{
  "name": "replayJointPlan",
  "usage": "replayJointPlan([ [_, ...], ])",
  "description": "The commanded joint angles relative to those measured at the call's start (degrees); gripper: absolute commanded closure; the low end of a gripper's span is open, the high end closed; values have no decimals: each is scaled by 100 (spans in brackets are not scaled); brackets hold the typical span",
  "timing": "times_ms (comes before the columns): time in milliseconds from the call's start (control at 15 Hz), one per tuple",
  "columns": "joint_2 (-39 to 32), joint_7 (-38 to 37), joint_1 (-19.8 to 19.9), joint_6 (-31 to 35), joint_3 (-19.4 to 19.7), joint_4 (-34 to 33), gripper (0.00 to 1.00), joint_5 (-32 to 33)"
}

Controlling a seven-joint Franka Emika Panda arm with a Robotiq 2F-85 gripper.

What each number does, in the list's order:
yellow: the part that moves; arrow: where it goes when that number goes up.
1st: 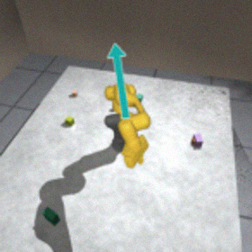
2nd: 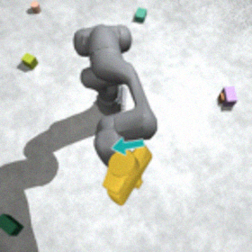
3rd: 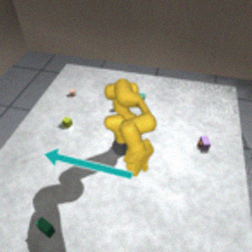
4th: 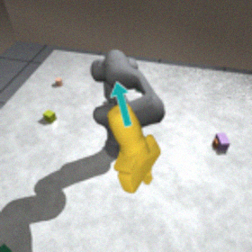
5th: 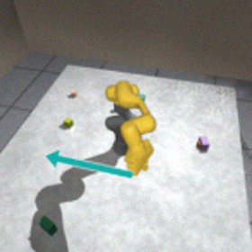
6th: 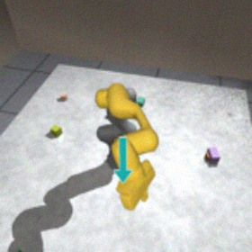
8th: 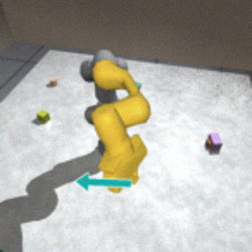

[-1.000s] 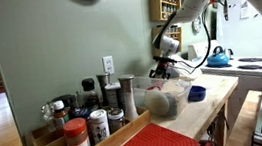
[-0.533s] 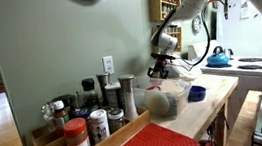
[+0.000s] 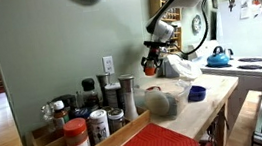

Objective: Pick up the orange cup from the clear container and put it on the table, pick up the spice bottle with a black lid from the table and put it in the orange cup, pick up the orange cup with the spice bottle and put it in the clear storage container

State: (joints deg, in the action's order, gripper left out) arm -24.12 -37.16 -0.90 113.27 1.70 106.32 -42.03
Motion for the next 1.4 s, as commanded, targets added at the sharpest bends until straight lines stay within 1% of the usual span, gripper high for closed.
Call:
replayJointPlan([
  [0,473,-341,-217,-141,-46,92,50,349],
  [67,223,-172,-97,-44,-55,-12,25,147],
  [200,377,-261,-185,-42,-91,-4,25,243],
  [400,405,-272,-197,-41,-93,16,25,279],
  [467,404,-272,-195,-41,-90,22,50,282],
  [933,609,-816,-602,-14,-456,282,50,210],
  [1333,511,-1252,-932,233,-762,503,50,12],
])
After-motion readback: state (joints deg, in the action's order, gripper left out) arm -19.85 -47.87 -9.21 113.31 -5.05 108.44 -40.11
